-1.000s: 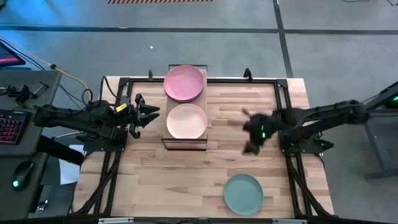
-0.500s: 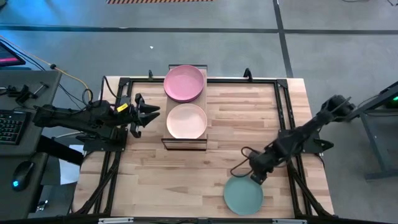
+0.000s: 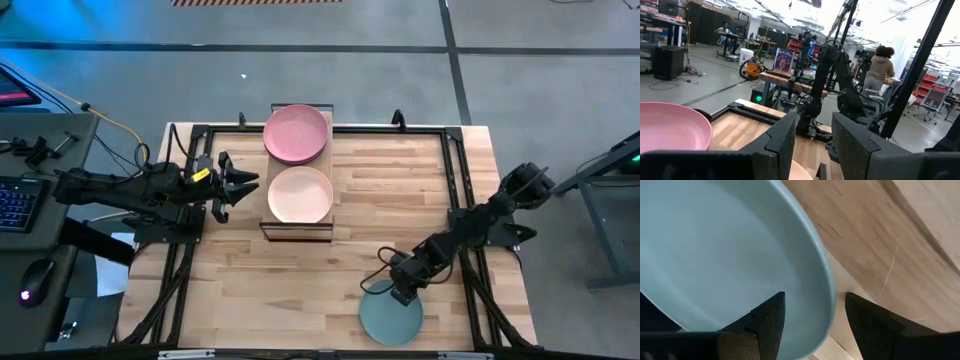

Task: Place and stack plates onto a shelf
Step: Stack the gray plate on top of the light orange plate on the shelf

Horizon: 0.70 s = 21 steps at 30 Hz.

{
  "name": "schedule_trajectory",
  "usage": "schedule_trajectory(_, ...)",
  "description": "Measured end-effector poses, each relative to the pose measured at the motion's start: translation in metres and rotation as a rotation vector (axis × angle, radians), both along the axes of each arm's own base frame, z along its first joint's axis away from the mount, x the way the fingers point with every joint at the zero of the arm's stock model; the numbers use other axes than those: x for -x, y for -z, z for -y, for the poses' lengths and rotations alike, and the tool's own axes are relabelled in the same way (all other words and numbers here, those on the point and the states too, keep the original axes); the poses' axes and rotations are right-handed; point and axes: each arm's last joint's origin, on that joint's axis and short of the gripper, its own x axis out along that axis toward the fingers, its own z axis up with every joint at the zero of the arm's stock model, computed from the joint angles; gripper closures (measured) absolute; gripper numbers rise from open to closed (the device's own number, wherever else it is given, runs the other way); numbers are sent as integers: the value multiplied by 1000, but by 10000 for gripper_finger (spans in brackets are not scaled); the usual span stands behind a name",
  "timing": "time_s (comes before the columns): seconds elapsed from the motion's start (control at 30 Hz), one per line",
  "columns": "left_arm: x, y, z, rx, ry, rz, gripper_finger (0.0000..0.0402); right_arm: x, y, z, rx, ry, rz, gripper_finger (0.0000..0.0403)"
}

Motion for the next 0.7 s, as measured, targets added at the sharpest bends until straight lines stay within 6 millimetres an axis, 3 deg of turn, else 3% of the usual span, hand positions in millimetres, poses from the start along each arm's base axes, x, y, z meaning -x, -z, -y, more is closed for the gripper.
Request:
schedule_trajectory(0.17,0,0,0,0,0,1,284,3,2,3,32,23,-43,234)
schedule_trajectory(0.4,0,0,0,-1,-1,1,284,4,3,4,41,22,-55,388)
schedule_trajectory(0.57,0,0,0,-4,-1,3,284,4,-9,7,-9,-6,13,394)
schedule_trajectory(0.7,2,-1,0,-34,-10,7,284,1,-39,18,-98,-38,156,399)
